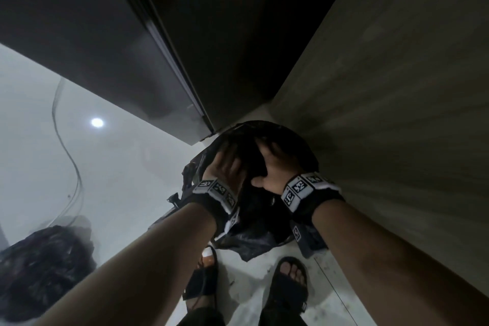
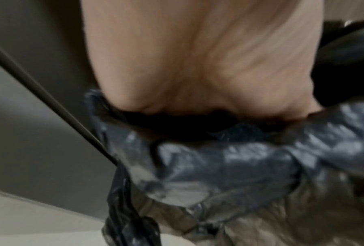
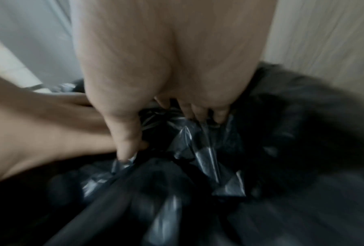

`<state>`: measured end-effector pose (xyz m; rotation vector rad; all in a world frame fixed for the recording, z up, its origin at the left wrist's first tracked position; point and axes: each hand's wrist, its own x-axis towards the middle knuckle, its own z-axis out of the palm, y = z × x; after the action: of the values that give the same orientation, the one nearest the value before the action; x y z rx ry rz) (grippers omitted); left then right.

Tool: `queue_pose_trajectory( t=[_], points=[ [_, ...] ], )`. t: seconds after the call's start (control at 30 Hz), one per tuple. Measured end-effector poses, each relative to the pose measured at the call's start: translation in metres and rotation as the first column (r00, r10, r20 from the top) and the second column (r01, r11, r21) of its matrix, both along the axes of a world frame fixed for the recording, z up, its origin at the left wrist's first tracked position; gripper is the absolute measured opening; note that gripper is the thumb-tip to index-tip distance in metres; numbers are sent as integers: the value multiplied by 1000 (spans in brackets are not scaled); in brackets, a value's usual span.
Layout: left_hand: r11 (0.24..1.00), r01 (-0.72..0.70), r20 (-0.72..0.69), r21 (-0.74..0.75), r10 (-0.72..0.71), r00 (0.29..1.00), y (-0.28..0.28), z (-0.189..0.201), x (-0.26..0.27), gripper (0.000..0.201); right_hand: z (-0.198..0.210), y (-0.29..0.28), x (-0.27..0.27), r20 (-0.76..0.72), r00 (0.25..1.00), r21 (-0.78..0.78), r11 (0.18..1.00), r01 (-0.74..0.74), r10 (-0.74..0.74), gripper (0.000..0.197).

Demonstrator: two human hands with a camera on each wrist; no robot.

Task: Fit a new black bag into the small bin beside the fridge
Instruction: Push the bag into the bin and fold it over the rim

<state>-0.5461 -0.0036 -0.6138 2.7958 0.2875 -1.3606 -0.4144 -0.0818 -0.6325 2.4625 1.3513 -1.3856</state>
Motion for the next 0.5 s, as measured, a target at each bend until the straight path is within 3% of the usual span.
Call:
queue_pose_trajectory(
  t=[0.07,0.17,0.23,0.27,0.33,0.4,0.47,0.5],
  points=[
    [998,42,107,-44,-37,994,3,11,3,113,11,-8,-1,28,999,66,997,-31,29,87],
    [998,-3,294,-69,23,956,10,29,0,105,34,-18,5,197,976,282,948,-150,95,68],
    [989,-115,423,-95,144,895,20,39,-4,102,47,-21,12,344,939,457,875,-157,-11,65],
    [969,-217,462,-118,247,852,24,40,-7,105,50,-23,16,360,927,504,859,-94,-110,67],
    [860,-458,452,-224,508,733,32,35,-14,112,45,-27,25,195,927,478,856,194,-319,76],
    [661,-650,283,-375,749,599,36,26,-22,120,32,-35,31,-64,889,278,848,452,-453,89],
    [486,-736,101,-471,859,503,36,17,-28,129,16,-43,36,-197,855,131,851,508,-480,92],
    [443,-750,59,-491,876,479,36,15,-30,132,12,-47,38,-208,855,84,862,500,-476,92]
  ],
)
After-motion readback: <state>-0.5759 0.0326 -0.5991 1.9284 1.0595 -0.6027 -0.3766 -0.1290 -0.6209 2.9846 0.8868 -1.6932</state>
